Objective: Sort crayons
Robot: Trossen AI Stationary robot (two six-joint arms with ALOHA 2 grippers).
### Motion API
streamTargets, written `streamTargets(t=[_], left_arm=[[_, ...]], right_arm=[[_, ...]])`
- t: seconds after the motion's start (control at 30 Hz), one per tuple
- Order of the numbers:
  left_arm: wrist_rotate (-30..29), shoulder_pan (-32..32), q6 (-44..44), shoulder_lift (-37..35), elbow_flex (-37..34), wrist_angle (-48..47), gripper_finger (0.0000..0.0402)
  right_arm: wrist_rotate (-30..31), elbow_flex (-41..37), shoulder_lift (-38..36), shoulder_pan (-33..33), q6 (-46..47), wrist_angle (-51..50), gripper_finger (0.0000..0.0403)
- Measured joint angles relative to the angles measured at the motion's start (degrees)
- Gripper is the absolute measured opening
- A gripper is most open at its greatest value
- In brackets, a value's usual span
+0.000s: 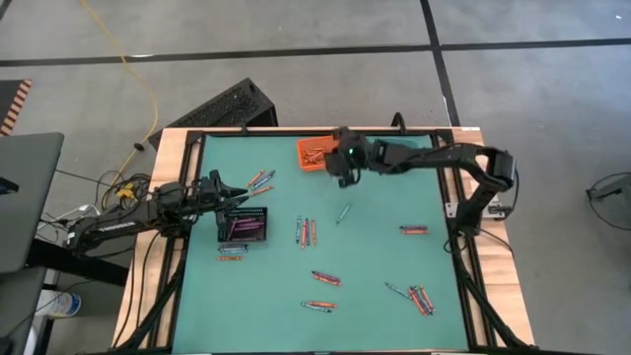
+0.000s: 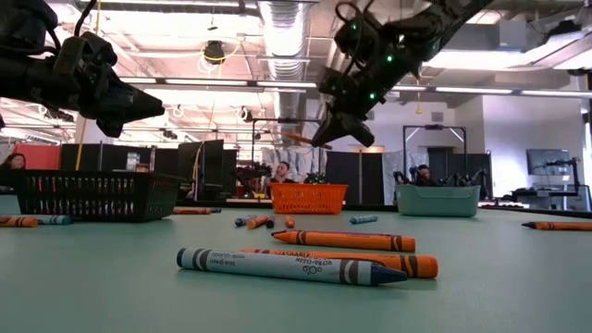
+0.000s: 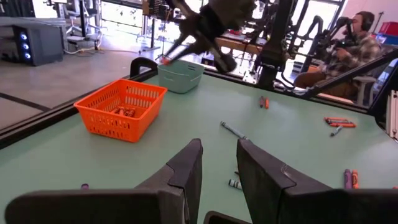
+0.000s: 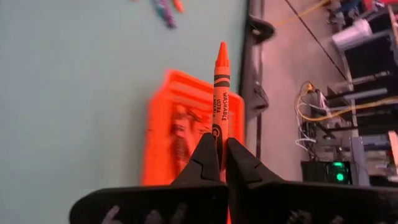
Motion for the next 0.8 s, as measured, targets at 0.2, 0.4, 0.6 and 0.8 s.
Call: streamTargets(t=[0.2, 0.4, 0.6, 0.8], left_arm=[[0.0, 0.0, 0.0, 0.0, 0.0, 0.0, 0.0089], [0.0, 0.0, 0.0, 0.0, 0.0, 0.0, 0.0089], [0.4, 0.0, 0.0, 0.1, 0.0, -0.1, 0.0089], [0.4, 0.0, 0.0, 0.1, 0.0, -0.1, 0.0089]], right_arm=[[-3.2, 0.0, 0.4, -4.9, -1.9, 3.5, 0.0019], [-3.3, 0.1, 5.5, -6.0, -2.4, 11.9, 0.0058], [1.2, 0.9, 7.3, -5.4, -2.9, 13.1, 0.0077], [1.1, 6.2, 6.2, -5.1, 3.1, 1.1, 0.0083]])
